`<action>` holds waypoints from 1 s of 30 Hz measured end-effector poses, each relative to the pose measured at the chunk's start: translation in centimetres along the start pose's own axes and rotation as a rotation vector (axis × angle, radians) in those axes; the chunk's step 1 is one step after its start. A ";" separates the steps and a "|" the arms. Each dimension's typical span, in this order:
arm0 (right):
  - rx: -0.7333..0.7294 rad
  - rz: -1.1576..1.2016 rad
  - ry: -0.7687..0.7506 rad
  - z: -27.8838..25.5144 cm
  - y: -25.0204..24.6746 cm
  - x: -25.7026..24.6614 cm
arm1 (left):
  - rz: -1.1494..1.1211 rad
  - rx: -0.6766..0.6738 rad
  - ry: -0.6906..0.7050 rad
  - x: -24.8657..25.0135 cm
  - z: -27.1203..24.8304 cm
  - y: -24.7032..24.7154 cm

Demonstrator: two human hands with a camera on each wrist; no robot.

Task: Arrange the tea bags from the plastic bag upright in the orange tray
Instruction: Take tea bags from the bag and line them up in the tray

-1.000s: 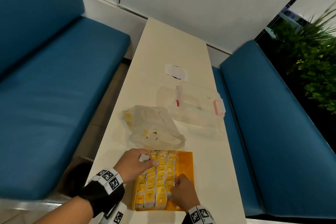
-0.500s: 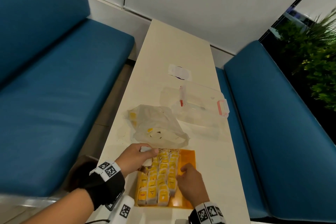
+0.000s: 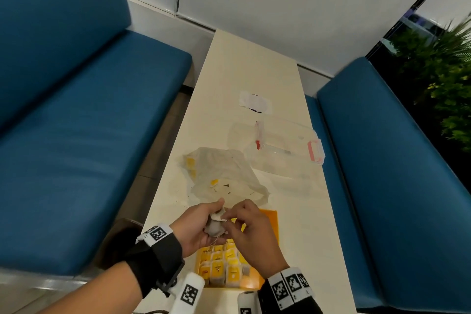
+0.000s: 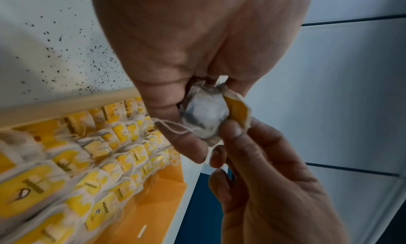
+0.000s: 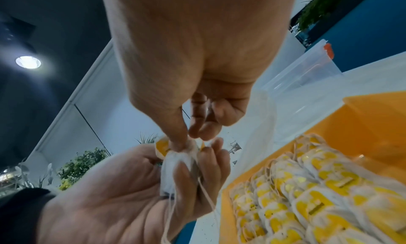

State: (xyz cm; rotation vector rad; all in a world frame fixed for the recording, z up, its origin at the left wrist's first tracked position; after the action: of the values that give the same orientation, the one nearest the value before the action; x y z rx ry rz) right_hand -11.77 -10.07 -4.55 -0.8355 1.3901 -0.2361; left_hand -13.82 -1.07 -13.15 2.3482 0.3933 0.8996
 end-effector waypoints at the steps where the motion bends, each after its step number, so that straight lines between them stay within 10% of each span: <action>1: 0.028 0.016 -0.006 0.1 -0.4 -0.2 | 0.005 -0.007 0.005 0.0 0.0 0.0; 7: 0.082 0.102 0.164 0.6 -3.6 1.1 | 0.068 0.067 0.146 1.5 -0.3 -1.7; 15: -0.071 0.297 0.214 0.4 -3.5 1.2 | 0.776 -0.121 0.478 4.7 -1.7 2.2; 30: 0.073 0.461 0.488 -4.4 -3.0 8.0 | 1.037 0.167 0.416 1.9 0.1 -1.2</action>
State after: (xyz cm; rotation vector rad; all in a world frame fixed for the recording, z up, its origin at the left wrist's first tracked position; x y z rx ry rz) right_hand -13.20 -18.72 -8.60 -0.3855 1.9754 -0.1346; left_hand -12.44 0.71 -12.94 2.4580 -0.7115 1.8798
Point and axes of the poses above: each hand's wrist, its own z-axis towards the middle knuckle, its own y-axis out of the palm, x = y × z, the point moved 10 cm from there along z, towards the middle knuckle, and after that the axes turned 4 degrees about -x, right-handed, at the moved point
